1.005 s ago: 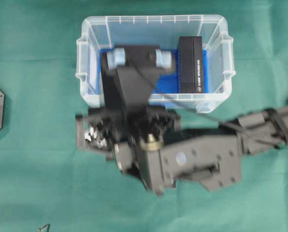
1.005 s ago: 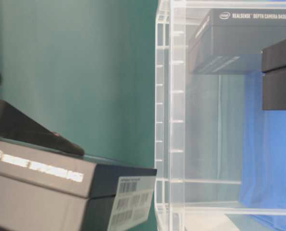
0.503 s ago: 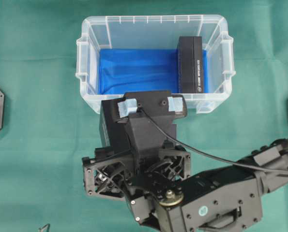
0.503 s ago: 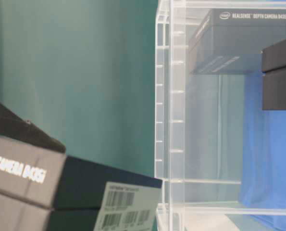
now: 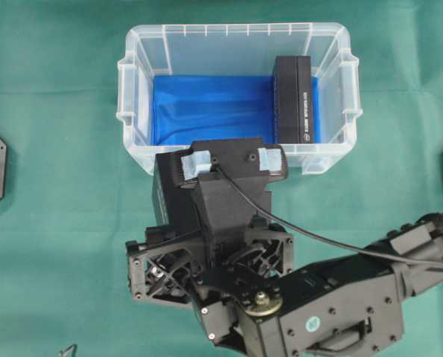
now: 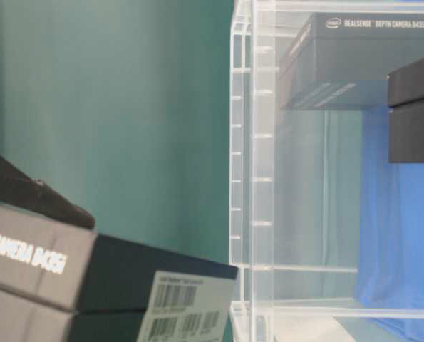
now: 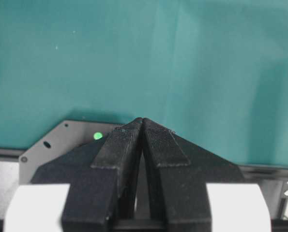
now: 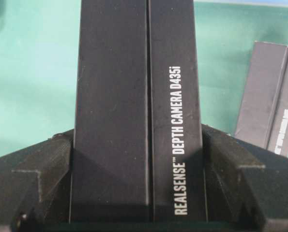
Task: Take the box out of the case with the right arm.
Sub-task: 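Carry the box toward the front of the bin, left of the first box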
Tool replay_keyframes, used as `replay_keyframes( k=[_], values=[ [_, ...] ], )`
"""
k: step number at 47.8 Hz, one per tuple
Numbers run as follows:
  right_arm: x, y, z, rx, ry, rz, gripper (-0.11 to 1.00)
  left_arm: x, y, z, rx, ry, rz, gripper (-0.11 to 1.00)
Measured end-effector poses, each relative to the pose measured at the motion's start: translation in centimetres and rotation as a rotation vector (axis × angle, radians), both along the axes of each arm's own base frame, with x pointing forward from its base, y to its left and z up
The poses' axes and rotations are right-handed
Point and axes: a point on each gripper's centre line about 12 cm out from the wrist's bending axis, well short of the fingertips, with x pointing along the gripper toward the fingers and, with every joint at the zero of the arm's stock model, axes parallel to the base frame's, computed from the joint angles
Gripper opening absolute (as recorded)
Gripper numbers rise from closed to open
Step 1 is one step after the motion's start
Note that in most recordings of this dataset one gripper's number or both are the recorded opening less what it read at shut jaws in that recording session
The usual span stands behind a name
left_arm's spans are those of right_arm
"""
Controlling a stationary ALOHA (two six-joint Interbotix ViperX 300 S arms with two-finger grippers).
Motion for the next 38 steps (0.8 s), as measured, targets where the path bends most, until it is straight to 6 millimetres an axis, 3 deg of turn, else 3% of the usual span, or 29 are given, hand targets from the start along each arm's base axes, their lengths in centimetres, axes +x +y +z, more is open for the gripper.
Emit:
replay_keyframes(
  k=[16, 38],
  values=[
    [0.0, -0.2, -0.6, 0.009, 0.037, -0.017, 0.68, 0.0, 0.0, 0.0, 0.002, 0.001, 0.001, 0.00],
    [2.7, -0.8, -8.6, 0.044, 0.192, -0.033, 0.68, 0.1, 0.0, -0.1, 0.003, 0.006, 0.001, 0.00]
  ],
)
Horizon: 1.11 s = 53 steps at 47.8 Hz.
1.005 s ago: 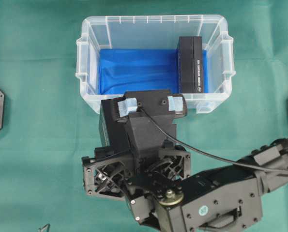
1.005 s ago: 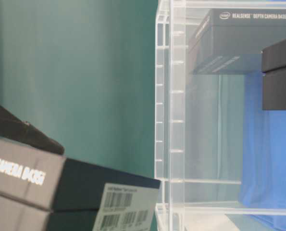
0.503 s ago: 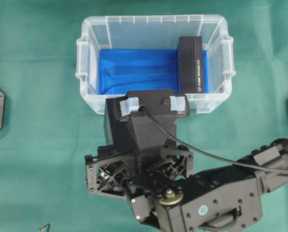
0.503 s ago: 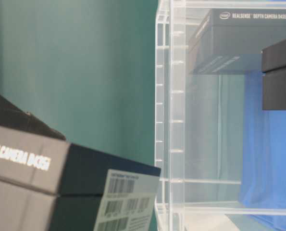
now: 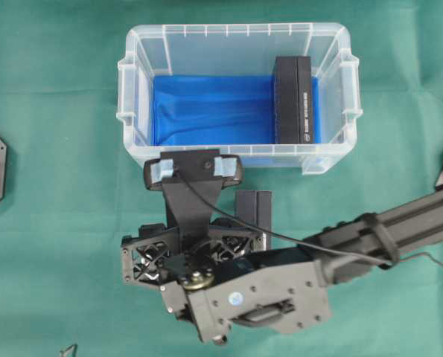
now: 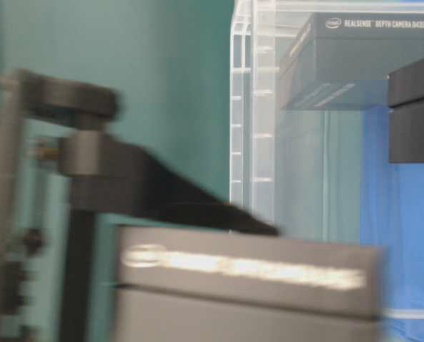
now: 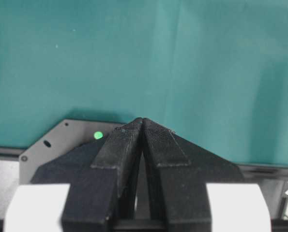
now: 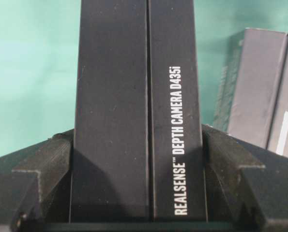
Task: Take the box out of the case with the right arm.
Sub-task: 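Carry the box toward the front of the bin, left of the first box, then lower the box onto the table and open the right gripper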
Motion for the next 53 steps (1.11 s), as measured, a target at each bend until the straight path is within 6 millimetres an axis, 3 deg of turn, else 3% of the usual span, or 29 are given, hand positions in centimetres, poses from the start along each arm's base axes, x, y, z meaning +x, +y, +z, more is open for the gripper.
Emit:
replay_keyframes(
  k=[26, 44, 53],
  values=[
    [1.3, -0.7, -9.0, 0.069, -0.026, -0.008, 0.68, 0.0, 0.0, -0.2, 0.001, 0.006, -0.002, 0.00],
    [1.5, -0.7, -9.7, 0.114, -0.033, -0.009, 0.68, -0.1, 0.0, -0.5, 0.001, 0.012, -0.002, 0.00],
    [1.6, 0.0, -9.8, 0.165, -0.045, -0.006, 0.93, -0.2, 0.0, -0.5, 0.002, 0.012, 0.000, 0.00]
  ],
)
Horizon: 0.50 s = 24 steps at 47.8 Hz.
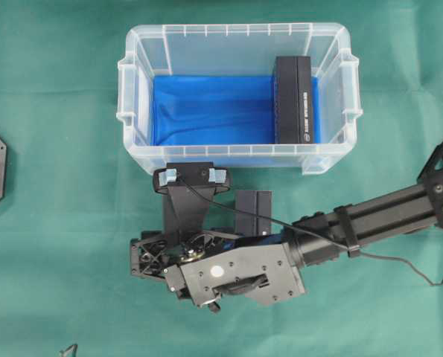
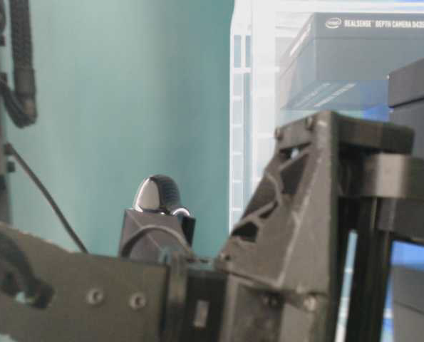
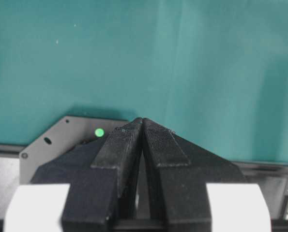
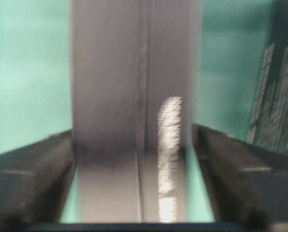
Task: Take the box out of the case with the right arm.
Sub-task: 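Lower the box onto the table and open the right gripper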
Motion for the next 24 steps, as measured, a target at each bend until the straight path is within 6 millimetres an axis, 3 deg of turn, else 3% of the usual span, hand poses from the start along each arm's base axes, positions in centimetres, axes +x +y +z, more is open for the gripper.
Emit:
replay_keyframes(
  k=[24],
  values=[
    [-0.36, -0.03, -0.05, -0.009, 0.029, -0.002, 0.92, -0.15, 0.03, 0.00, -0.001, -0.003, 0.000, 0.00]
  ],
)
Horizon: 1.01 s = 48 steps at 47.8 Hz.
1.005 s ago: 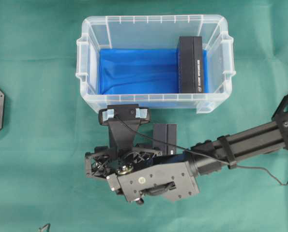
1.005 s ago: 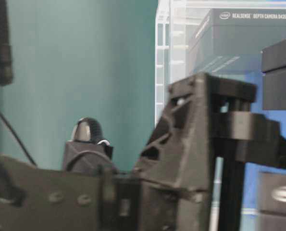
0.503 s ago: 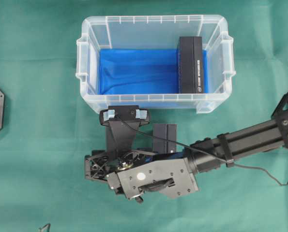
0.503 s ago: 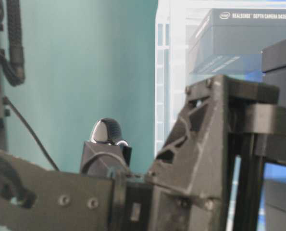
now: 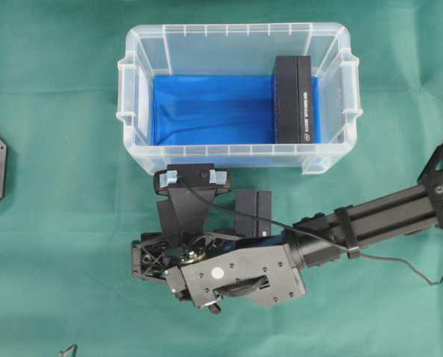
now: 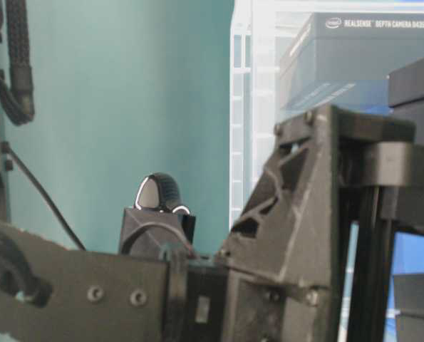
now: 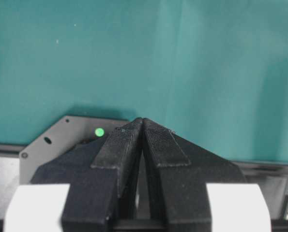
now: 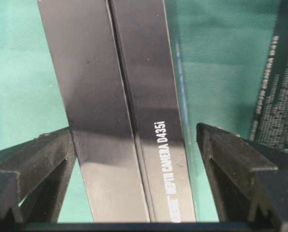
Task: Take the box out of the case with the right arm.
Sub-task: 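Lower the box onto the table and open the right gripper, then withdraw the right gripper to the right side of the table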
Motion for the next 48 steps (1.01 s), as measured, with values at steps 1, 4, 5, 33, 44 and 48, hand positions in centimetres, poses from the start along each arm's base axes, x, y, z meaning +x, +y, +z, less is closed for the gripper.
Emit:
replay_keyframes(
  k=[1, 4, 5, 33, 44, 48],
  values=[
    [-0.1, 0.0, 0.0, -0.002, 0.005, 0.000, 0.92, 0.0, 0.0, -0.1, 0.000, 0.002, 0.000, 0.00],
    [-0.2, -0.1, 0.1, -0.006, 0.015, -0.001, 0.92, 0.0, 0.0, -0.1, 0.000, 0.002, 0.000, 0.00],
    [-0.3, -0.1, 0.2, -0.008, 0.017, -0.003, 0.92, 0.0, 0.0, -0.1, 0.000, 0.002, 0.000, 0.00],
    [-3.1, -2.4, 11.4, -0.109, -0.044, 0.009, 0.91, 0.0, 0.0, -0.1, 0.000, 0.002, -0.002, 0.00],
    [-3.3, -2.4, 11.8, -0.122, -0.022, 0.047, 0.91, 0.0, 0.0, -0.1, 0.000, 0.002, 0.000, 0.00],
    [-3.4, -2.4, 11.8, -0.129, -0.003, 0.076, 0.91, 0.0, 0.0, -0.1, 0.000, 0.002, 0.000, 0.00]
  ],
)
